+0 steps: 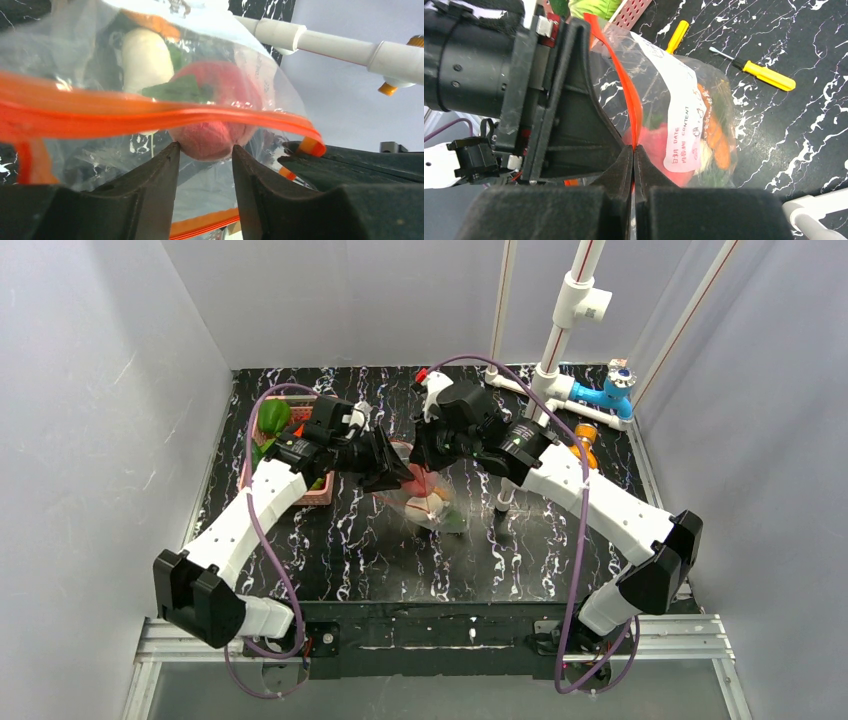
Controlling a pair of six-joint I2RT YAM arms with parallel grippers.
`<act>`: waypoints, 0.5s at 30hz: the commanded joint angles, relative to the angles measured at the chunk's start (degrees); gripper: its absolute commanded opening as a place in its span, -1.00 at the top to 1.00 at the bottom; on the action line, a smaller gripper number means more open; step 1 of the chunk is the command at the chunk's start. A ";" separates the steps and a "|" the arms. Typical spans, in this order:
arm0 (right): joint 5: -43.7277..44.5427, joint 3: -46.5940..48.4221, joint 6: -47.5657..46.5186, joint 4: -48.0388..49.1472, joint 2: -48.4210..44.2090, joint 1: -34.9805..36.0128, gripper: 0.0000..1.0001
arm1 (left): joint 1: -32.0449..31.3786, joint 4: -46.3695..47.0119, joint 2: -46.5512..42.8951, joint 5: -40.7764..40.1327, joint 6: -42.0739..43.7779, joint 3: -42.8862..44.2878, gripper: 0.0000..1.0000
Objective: Place the food in the zip-top bag and seal the zipper
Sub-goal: Place the fake fruit in the zipper food storage bag.
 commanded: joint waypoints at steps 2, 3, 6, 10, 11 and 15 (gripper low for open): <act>-0.29 -0.29 0.00 3.47 -1.77 -0.07 0.97 | -1.27 -0.96 -1.10 -1.03 1.75 0.94 -0.06; -0.11 -0.47 -0.04 3.48 -1.90 -0.05 0.97 | -1.27 -1.49 -1.88 -1.77 2.40 0.75 -0.16; 0.08 -1.19 -0.12 3.54 -2.42 -0.02 0.97 | -1.26 -1.81 -3.72 -2.01 3.96 0.32 -0.93; 0.18 -1.94 -0.19 3.65 -2.80 0.01 0.97 | -1.22 -3.23 -4.93 -1.62 6.00 0.90 -0.97; 0.29 -2.12 -0.19 3.73 -2.91 -0.05 0.97 | -1.21 -4.08 -5.30 -2.04 6.52 1.27 -0.96; 0.93 -3.40 -0.23 3.88 -3.89 -0.01 0.97 | -1.18 -8.15 -7.20 -4.90 9.42 3.89 -0.96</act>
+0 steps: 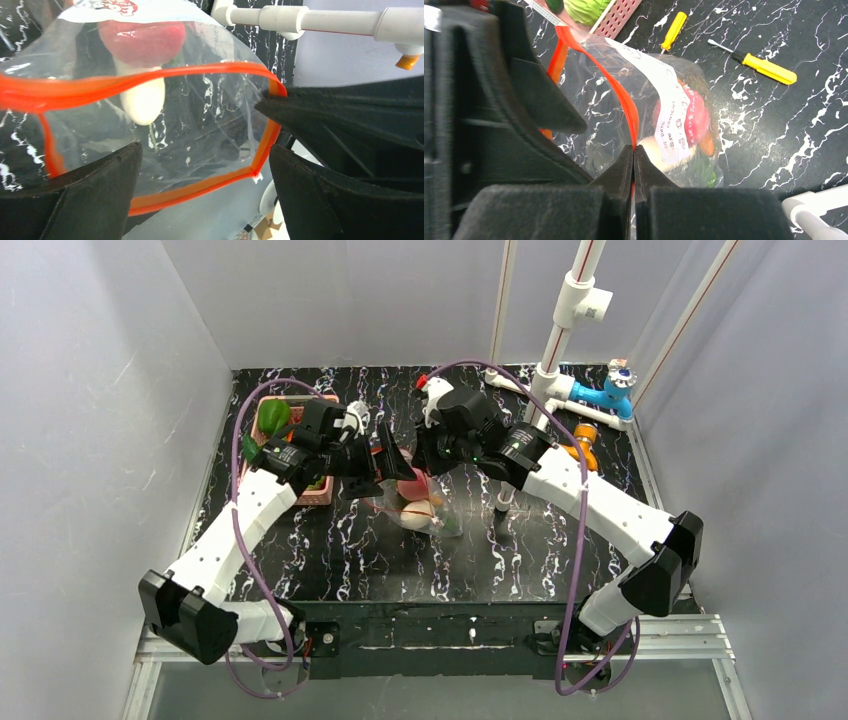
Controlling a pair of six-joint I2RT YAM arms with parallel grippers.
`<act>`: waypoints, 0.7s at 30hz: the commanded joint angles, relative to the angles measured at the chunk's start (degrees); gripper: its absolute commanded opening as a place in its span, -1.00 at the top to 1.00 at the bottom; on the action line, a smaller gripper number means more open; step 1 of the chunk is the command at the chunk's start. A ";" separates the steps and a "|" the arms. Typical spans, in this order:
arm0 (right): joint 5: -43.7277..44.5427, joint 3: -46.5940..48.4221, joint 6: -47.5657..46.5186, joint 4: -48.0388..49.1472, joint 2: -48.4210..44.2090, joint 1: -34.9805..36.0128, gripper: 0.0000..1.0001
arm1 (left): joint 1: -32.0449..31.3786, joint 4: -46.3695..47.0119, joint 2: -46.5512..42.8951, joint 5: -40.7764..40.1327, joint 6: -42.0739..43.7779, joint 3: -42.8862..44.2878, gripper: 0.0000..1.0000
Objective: Place the food in the zip-top bag and seal the zipper
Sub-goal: Pick up the fake vegetable from the bin.
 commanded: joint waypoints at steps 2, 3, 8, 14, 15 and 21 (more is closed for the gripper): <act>1.17 -1.47 -0.18 2.62 -3.87 -0.14 0.97 | 0.04 -8.26 -4.51 -4.59 6.07 5.57 -0.96; 1.39 -1.74 -0.35 2.52 -4.08 -0.14 0.97 | 0.05 -9.67 -5.08 -5.77 6.88 6.63 -0.96; 2.61 -2.90 -1.57 1.53 -4.78 -0.09 0.97 | 0.05 -14.78 -9.32 -12.31 9.89 11.09 -0.97; 6.96 -2.27 -4.43 -1.12 -4.76 1.14 0.97 | 0.05 -18.56 -13.27 -22.78 11.13 14.31 -0.97; 7.93 -1.77 -4.92 -1.70 -4.54 1.49 0.97 | 0.05 -19.10 -13.65 -24.39 11.10 14.33 -0.96; 11.80 -0.95 -7.18 -3.67 -3.80 2.83 0.97 | 0.20 -22.34 -14.32 -37.70 9.69 13.28 -0.97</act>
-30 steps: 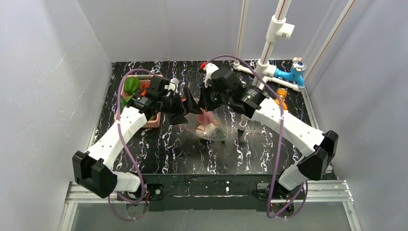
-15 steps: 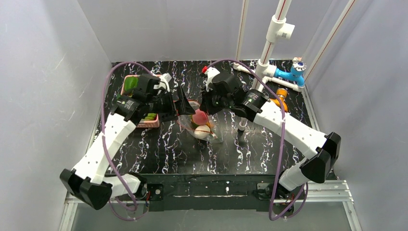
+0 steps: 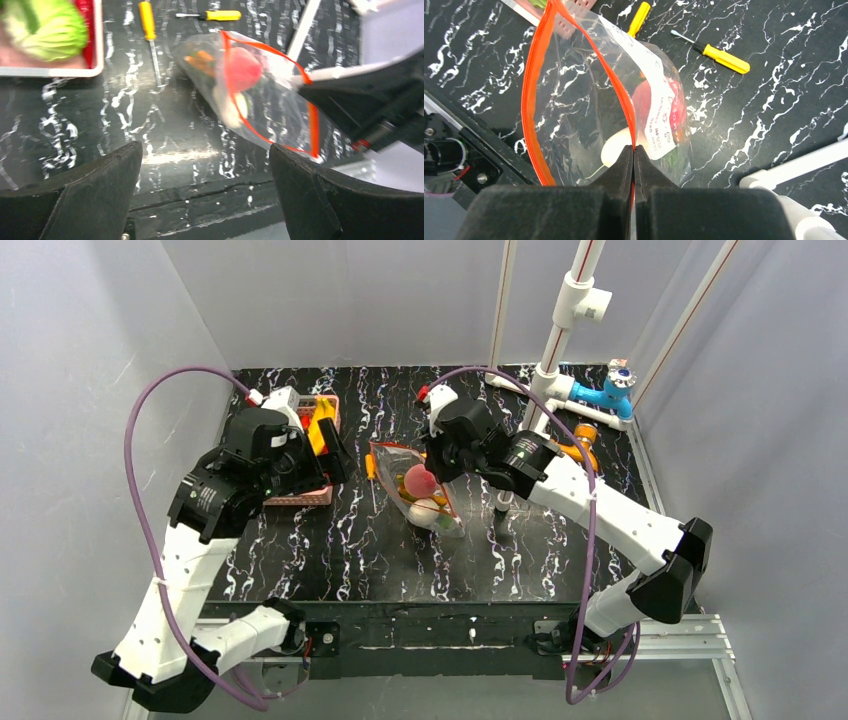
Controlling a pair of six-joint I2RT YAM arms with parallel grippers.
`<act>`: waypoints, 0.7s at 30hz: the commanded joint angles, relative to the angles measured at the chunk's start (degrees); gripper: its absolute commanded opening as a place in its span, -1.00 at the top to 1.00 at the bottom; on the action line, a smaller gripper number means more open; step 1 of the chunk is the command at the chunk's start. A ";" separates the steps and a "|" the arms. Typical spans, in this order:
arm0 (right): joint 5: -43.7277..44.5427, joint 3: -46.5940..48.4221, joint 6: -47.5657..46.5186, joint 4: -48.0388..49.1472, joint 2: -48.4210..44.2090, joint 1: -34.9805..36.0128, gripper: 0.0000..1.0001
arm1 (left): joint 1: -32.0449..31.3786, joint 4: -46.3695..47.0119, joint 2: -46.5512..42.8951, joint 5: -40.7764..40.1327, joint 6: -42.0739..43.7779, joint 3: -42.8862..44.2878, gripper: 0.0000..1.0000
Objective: Place the food in the zip-top bag and seal the zipper
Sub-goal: Pick up the fake vegetable from the bin.
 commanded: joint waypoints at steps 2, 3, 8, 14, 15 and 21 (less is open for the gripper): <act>4.54 1.75 -2.84 -1.36 -1.13 0.83 0.97 | 0.54 -4.51 0.24 -14.04 0.49 -1.09 -0.97; 4.68 1.75 -3.08 -1.32 -1.36 0.87 0.97 | 1.07 -4.74 0.55 -15.04 0.92 -1.26 -0.97; 3.73 1.69 -3.43 -1.07 -2.01 0.82 0.97 | 7.27 -4.14 4.43 -12.81 4.53 -2.03 -0.97; 2.43 0.55 -2.71 -0.62 -1.76 0.66 0.97 | 21.73 5.17 12.38 3.63 8.45 -5.19 -0.86; 1.26 0.07 -2.53 -0.38 -1.80 0.44 0.97 | 24.34 7.25 20.17 9.92 8.92 -2.47 -0.66; -0.21 1.77 -2.43 -3.14 -0.64 -0.32 0.97 | 24.95 7.63 58.08 2.36 13.70 19.57 0.20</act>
